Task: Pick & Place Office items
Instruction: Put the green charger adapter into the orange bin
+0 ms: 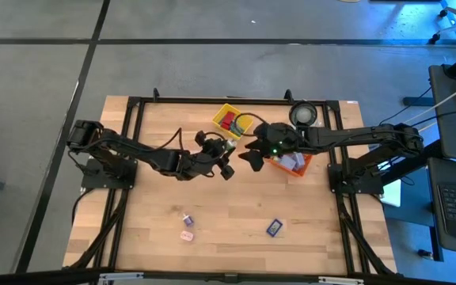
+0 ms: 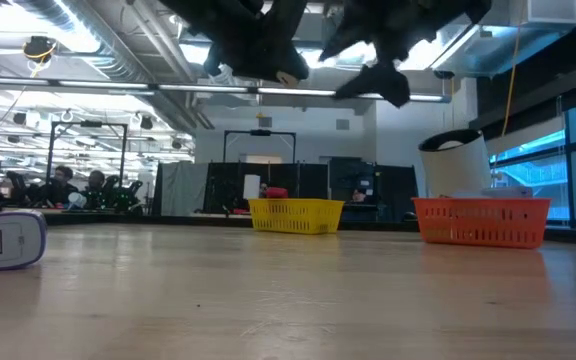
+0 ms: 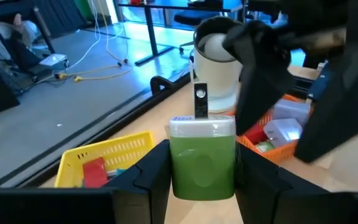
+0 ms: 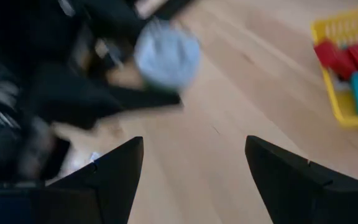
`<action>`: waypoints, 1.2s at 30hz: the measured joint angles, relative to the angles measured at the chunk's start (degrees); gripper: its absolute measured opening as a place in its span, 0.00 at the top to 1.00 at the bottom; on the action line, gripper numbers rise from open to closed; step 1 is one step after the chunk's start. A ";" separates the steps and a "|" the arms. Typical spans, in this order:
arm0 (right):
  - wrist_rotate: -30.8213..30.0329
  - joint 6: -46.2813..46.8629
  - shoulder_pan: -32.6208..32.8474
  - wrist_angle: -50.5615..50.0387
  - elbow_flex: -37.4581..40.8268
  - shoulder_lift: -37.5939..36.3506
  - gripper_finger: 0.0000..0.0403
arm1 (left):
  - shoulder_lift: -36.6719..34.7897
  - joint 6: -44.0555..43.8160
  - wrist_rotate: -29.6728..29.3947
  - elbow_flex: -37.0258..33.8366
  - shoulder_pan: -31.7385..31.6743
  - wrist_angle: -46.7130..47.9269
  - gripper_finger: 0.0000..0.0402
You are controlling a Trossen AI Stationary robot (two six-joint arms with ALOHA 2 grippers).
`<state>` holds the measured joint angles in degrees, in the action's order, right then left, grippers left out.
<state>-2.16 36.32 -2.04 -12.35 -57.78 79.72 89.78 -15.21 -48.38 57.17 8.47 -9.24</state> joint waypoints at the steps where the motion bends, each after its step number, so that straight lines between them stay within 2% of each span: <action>1: -0.45 0.60 0.00 1.89 0.00 0.00 0.30 | 0.00 0.27 0.00 0.00 0.02 -0.01 0.66; 9: -2.94 0.74 -0.28 11.20 0.00 -0.02 0.25 | 0.00 0.51 0.01 0.00 -0.34 -0.13 0.66; 15: -3.87 2.11 -1.35 11.55 0.00 -0.02 0.18 | 0.00 2.73 1.46 0.00 -0.71 -5.60 0.66; 20: -6.14 2.24 -1.38 11.99 0.00 -0.02 0.18 | 0.02 3.42 2.29 0.00 -1.46 -7.43 0.66; 26: -6.27 2.24 -1.37 12.46 0.00 -0.02 0.22 | 0.04 3.53 7.63 0.00 -3.27 -10.44 0.66; 29: -7.31 3.28 -1.33 12.60 0.00 -0.02 0.26 | 0.04 3.51 8.45 0.00 -3.95 -10.33 0.66; 36: -7.46 3.58 -1.39 12.60 0.00 0.00 0.42 | 0.04 4.85 8.55 0.00 -4.26 -10.35 0.66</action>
<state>-9.63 39.91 -3.44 0.25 -57.78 79.72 89.82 -10.36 -39.83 57.17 4.21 -19.59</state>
